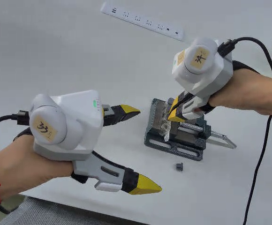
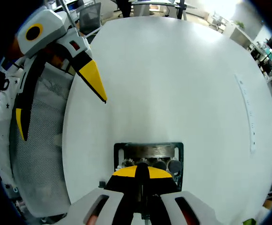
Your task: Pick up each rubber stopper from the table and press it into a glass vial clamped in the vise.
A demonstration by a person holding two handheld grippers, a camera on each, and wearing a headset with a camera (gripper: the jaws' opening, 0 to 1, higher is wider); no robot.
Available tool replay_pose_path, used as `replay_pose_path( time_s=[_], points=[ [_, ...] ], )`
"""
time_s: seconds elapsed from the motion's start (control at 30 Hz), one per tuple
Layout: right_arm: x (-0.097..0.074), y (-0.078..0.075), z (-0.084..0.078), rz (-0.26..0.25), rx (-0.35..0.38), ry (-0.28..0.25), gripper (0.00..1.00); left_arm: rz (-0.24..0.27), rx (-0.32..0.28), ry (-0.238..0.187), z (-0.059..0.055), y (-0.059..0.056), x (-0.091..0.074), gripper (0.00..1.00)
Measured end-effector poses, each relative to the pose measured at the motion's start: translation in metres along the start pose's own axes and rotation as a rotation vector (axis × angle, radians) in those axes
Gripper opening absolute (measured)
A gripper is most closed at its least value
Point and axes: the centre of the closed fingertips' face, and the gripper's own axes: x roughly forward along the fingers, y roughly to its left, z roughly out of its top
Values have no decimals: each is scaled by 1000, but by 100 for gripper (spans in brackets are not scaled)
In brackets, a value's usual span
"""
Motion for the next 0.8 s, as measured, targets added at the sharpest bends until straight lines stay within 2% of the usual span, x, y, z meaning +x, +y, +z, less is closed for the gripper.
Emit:
replay_pose_path(
  time_s=[0.4, 0.8],
  points=[
    [-5, 4, -1, -19, 55, -71, 5, 18, -2, 0, 3, -4, -3, 91],
    [-27, 5, -5, -62, 118, -164, 11, 18, 11, 9, 6, -6, -3, 90]
  ],
)
